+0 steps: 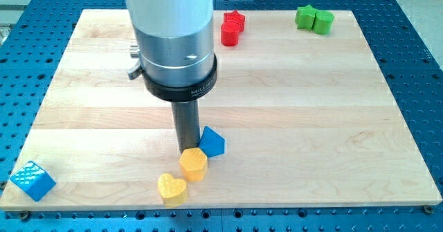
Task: Move the triangle bottom right to the cube
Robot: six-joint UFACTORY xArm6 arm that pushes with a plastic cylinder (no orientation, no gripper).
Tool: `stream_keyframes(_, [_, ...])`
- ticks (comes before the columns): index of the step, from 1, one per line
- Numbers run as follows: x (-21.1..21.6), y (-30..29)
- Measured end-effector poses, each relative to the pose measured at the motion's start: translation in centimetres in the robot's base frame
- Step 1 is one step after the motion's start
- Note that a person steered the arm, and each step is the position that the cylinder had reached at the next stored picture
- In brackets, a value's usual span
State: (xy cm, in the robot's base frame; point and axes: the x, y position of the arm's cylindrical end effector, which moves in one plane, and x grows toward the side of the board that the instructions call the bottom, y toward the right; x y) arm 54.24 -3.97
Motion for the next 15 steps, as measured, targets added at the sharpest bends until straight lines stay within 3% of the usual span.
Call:
stream_keyframes(2, [-4.7, 9.7])
stream_keyframes(3, [-0.5, 15.6])
stream_keyframes(4, [2.0, 15.2])
stream_keyframes(5, [-1.7, 10.5])
stream_keyframes(7, [-4.1, -0.3])
stream_keyframes(8, [-3.6, -1.5])
stream_keyframes(9, [-3.2, 4.0])
stream_keyframes(10, [0.1, 5.5])
stream_keyframes(13, [-2.4, -7.9])
stream_keyframes(14, [1.8, -11.0])
stream_keyframes(15, [3.4, -13.2])
